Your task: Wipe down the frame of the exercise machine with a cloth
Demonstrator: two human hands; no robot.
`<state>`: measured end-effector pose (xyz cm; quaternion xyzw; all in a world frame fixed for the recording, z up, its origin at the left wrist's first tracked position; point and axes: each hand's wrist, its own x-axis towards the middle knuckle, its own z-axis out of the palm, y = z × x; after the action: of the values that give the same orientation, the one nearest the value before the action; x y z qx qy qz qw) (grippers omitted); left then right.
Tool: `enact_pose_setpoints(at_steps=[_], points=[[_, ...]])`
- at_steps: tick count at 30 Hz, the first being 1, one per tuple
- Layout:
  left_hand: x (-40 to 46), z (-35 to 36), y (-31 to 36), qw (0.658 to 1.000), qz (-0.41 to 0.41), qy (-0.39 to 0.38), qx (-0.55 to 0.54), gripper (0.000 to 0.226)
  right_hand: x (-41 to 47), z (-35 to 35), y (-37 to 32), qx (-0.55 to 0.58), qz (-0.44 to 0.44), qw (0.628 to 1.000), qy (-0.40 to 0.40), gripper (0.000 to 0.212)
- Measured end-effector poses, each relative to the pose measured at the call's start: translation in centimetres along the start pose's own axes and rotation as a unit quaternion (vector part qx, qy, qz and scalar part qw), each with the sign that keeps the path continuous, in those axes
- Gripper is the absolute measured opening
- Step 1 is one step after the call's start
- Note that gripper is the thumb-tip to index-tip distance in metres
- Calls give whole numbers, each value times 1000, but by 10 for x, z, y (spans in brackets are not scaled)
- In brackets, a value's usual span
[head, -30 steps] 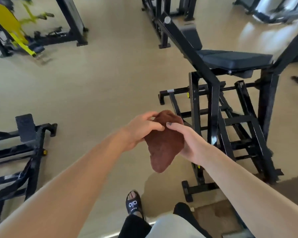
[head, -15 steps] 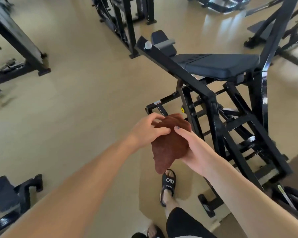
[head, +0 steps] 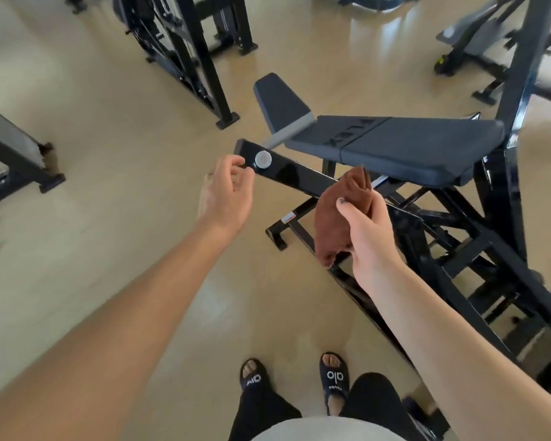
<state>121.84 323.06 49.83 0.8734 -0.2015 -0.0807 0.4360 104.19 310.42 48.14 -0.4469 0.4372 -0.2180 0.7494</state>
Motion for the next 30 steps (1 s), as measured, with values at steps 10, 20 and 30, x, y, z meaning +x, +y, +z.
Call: enact_pose_setpoints(at_steps=[10, 20, 30], points=[[130, 29, 15, 982, 109, -143, 49, 31, 60, 137, 21, -144, -175, 971, 80, 41], [132, 34, 0, 984, 65, -158, -43, 40, 87, 175, 36, -250, -235, 897, 277, 40], [132, 35, 1, 983, 72, -157, -66, 37, 136, 116, 33, -238, -210, 912, 261, 33]])
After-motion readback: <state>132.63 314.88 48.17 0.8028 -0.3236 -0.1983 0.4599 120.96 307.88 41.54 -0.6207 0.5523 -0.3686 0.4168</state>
